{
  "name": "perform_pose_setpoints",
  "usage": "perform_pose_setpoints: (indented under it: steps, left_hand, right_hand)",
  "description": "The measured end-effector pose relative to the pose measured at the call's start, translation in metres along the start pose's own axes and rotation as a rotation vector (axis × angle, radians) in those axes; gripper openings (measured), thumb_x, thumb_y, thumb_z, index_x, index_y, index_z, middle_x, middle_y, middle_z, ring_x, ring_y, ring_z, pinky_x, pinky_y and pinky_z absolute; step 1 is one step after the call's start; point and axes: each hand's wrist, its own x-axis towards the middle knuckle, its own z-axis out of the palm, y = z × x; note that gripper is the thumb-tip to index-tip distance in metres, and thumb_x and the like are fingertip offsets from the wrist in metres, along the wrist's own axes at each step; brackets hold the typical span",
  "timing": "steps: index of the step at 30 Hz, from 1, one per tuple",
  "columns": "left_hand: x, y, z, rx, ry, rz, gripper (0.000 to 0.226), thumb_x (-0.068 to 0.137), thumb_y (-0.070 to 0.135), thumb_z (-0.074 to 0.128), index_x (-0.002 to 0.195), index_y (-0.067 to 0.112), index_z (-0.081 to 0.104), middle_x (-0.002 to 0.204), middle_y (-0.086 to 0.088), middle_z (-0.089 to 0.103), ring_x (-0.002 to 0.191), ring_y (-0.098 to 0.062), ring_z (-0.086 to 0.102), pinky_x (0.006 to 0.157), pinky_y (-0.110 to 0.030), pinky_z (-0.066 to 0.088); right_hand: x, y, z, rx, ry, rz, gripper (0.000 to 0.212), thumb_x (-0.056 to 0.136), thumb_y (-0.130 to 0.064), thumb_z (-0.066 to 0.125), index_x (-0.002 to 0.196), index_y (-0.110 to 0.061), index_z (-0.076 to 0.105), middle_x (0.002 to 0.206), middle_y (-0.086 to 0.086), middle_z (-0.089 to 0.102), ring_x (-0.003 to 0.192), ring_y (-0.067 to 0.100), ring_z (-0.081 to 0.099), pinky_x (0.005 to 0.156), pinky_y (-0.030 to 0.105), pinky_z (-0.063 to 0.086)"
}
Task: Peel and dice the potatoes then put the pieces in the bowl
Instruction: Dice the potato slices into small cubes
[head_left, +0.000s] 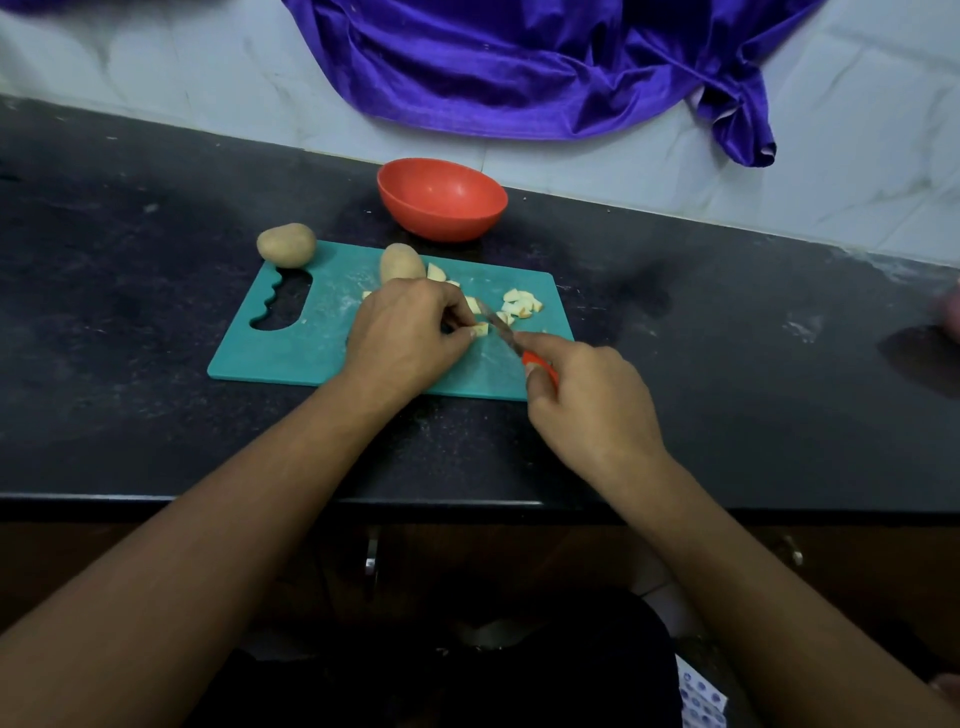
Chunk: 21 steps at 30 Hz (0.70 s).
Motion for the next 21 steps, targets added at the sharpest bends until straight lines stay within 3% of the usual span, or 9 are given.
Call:
perform_pose_setpoints:
  steps: [3, 8, 13, 21]
  left_hand:
    - [-0.001, 0.004, 0.001, 0.042, 0.006, -0.004, 0.015, 0.088, 0.043, 0.075, 0.099, 0.032, 0.076, 0.099, 0.004, 0.072, 0.096, -0.021, 0.065, 0.075, -0.034, 0.046]
    - [-0.001, 0.008, -0.001, 0.059, -0.008, -0.025, 0.014, 0.09, 0.043, 0.072, 0.098, 0.032, 0.073, 0.097, 0.003, 0.068, 0.098, -0.023, 0.062, 0.076, -0.034, 0.041]
    - [-0.002, 0.012, -0.003, 0.072, -0.04, -0.004, 0.012, 0.092, 0.038, 0.07, 0.101, 0.03, 0.071, 0.088, 0.01, 0.049, 0.105, -0.024, 0.059, 0.088, -0.04, 0.043]
    - [0.0, 0.01, -0.002, 0.066, -0.051, 0.008, 0.01, 0.093, 0.037, 0.069, 0.099, 0.03, 0.07, 0.088, 0.011, 0.048, 0.108, -0.023, 0.058, 0.094, -0.043, 0.043]
  right_hand:
    - [0.001, 0.0, -0.001, -0.053, 0.017, -0.006, 0.045, 0.106, -0.033, 0.046, 0.15, -0.042, 0.049, 0.099, -0.006, 0.068, 0.068, 0.012, 0.057, 0.062, 0.035, 0.055]
    - [-0.003, -0.001, 0.0, -0.068, 0.029, -0.025, 0.045, 0.106, -0.034, 0.046, 0.15, -0.042, 0.048, 0.102, -0.004, 0.07, 0.07, 0.013, 0.06, 0.064, 0.037, 0.058]
    - [-0.006, -0.004, 0.002, -0.088, 0.049, -0.035, 0.044, 0.106, -0.034, 0.045, 0.15, -0.04, 0.049, 0.099, -0.004, 0.07, 0.071, 0.012, 0.06, 0.064, 0.035, 0.054]
    - [-0.008, -0.008, 0.005, -0.132, 0.001, -0.048, 0.044, 0.107, -0.034, 0.043, 0.151, -0.038, 0.048, 0.105, 0.0, 0.069, 0.079, 0.013, 0.059, 0.064, 0.031, 0.047]
